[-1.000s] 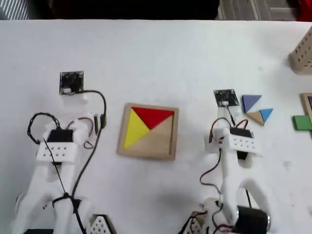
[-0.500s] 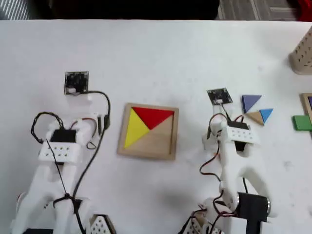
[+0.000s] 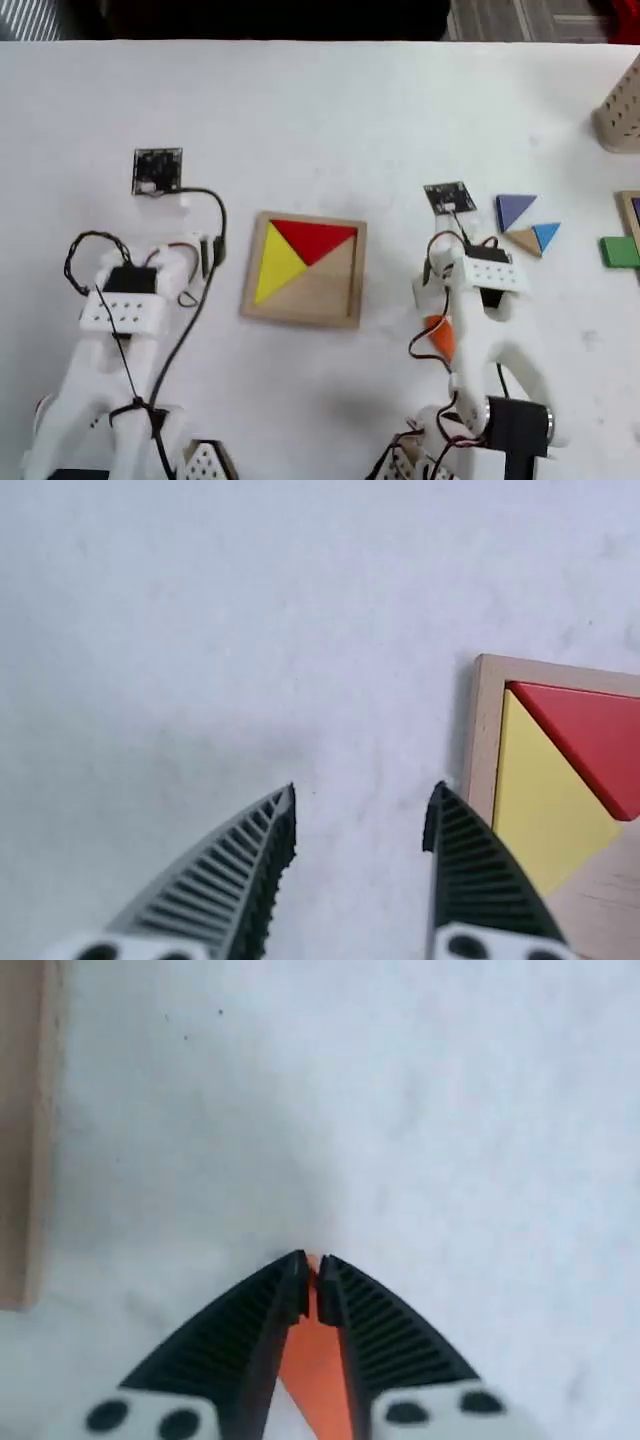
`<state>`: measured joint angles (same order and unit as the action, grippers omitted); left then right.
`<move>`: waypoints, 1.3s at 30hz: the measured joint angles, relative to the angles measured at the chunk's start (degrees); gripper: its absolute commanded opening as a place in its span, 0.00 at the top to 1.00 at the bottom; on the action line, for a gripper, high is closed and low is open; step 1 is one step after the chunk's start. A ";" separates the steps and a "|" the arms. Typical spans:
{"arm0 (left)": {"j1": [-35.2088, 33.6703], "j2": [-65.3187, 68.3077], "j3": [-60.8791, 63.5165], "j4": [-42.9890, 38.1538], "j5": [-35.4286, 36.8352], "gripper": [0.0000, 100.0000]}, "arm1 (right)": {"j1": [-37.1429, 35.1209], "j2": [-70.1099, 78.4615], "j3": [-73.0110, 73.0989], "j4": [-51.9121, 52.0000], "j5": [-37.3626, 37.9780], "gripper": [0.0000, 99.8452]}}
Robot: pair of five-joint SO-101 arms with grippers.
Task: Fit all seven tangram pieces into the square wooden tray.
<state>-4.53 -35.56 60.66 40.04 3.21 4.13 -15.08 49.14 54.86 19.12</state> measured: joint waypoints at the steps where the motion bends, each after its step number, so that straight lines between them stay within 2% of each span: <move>1: 0.09 0.00 0.00 0.00 0.00 0.78 | -0.53 -1.32 -0.97 2.11 -0.18 0.98; 5: 0.09 0.00 0.00 0.00 0.00 0.78 | -3.16 -7.30 -4.84 9.49 -0.18 0.98; 9: 0.09 0.00 0.00 0.00 0.00 0.78 | -4.48 -11.87 -6.33 12.22 -0.18 0.98; 14: 0.09 0.00 0.00 0.00 0.00 0.78 | -4.31 -12.84 -6.07 17.67 0.62 0.85; 18: 0.09 0.00 0.00 0.00 0.00 0.78 | -4.75 -13.63 -0.88 21.10 8.70 0.74; 21: 0.09 0.00 0.00 0.00 0.00 0.78 | -4.57 -13.71 2.90 21.36 17.58 0.70; 29: 0.18 0.00 0.00 0.00 0.00 0.78 | 0.53 -12.66 7.21 16.62 38.86 0.70; 34: 0.18 0.00 0.00 0.00 0.00 0.78 | 1.76 -5.19 9.32 8.53 44.57 0.71; 36: 0.18 0.00 0.00 0.00 0.00 0.78 | 2.11 -1.76 7.30 8.97 44.84 0.77; 39: 0.18 0.00 0.00 0.00 0.00 0.78 | 2.29 2.20 3.69 8.79 44.84 0.94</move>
<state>-4.35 -35.56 60.66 40.04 3.21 6.42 -12.88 52.84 63.65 63.96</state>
